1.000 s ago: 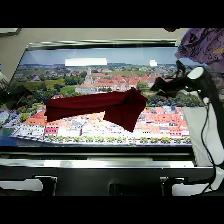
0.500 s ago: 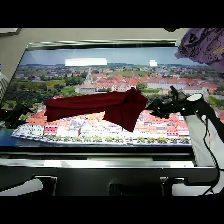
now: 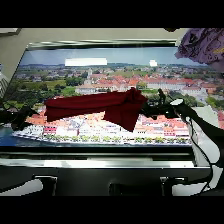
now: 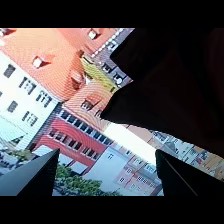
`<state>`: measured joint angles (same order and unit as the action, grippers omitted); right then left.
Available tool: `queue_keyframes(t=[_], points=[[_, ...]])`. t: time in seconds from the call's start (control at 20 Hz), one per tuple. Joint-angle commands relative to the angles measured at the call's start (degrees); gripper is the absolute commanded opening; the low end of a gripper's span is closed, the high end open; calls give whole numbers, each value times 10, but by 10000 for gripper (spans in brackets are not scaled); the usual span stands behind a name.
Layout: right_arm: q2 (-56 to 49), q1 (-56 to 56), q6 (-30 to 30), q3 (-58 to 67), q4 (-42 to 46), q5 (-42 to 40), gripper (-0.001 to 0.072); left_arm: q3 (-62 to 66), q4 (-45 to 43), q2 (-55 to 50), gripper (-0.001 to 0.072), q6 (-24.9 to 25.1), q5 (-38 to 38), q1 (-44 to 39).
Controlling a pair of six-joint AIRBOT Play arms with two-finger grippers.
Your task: Fold the clothes and pants, and hang the long-sleeved shirts on hangers.
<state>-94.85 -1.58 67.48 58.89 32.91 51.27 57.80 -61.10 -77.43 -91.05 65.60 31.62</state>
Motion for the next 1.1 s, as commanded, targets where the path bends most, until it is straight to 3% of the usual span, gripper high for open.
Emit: queue_keyframes(t=[0.0, 0.3, 0.7, 0.95, 1.05], points=[[1, 7, 0, 0, -1, -17, 23, -13, 12, 0, 715, 15, -24, 2], [33, 7, 14, 0, 0, 16, 24, -113, 175, -3, 715, 175, -110, 5], [65, 7, 44, 0, 8, 45, 24, -118, 196, -52, 713, 230, -131, -9], [92, 7, 55, 0, 22, 44, 24, -117, 216, -70, 709, 229, -166, -38], [102, 7, 64, 0, 30, 44, 24, -113, 221, -81, 492, 229, -165, -52]])
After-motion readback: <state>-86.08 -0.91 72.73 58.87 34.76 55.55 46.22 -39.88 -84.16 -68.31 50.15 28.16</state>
